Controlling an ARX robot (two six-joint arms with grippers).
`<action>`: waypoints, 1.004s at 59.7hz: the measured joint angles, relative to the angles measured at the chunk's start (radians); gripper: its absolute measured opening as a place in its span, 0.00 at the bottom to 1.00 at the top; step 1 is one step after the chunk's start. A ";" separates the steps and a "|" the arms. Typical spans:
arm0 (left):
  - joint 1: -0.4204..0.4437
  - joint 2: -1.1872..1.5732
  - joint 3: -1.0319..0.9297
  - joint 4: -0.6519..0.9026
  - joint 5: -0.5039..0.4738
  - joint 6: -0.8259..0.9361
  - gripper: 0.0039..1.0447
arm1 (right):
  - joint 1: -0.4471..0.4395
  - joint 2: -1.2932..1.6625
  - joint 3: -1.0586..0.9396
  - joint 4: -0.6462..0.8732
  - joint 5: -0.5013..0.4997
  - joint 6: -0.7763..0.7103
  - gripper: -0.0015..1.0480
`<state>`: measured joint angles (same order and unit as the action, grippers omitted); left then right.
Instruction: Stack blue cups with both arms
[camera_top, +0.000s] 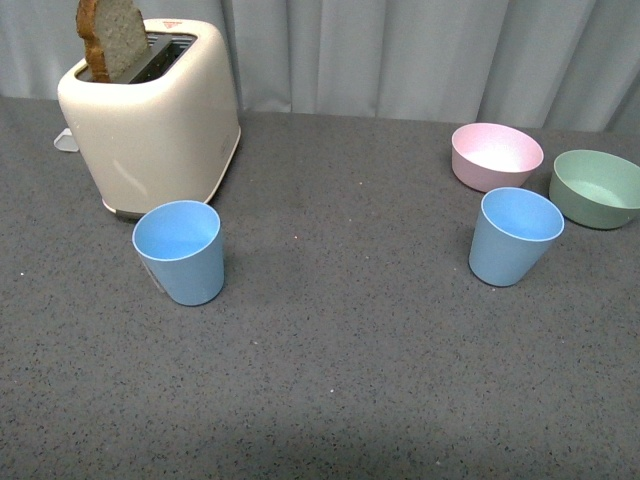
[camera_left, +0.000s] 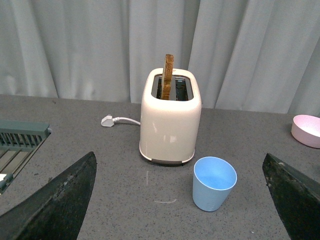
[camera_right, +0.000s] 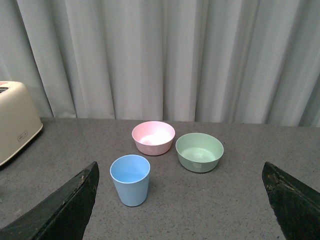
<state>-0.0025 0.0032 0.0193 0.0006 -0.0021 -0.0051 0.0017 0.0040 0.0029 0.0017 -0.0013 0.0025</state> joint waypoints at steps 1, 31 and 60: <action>0.000 0.000 0.000 0.000 0.000 0.000 0.94 | 0.000 0.000 0.000 0.000 0.000 0.000 0.91; 0.000 0.000 0.000 0.000 0.000 0.000 0.94 | 0.000 0.000 0.000 0.000 0.000 0.000 0.91; -0.058 0.232 0.062 -0.151 -0.247 -0.099 0.94 | 0.000 0.000 0.000 0.000 -0.001 0.000 0.91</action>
<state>-0.0608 0.2352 0.0811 -0.1509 -0.2493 -0.1043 0.0017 0.0040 0.0029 0.0017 -0.0021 0.0025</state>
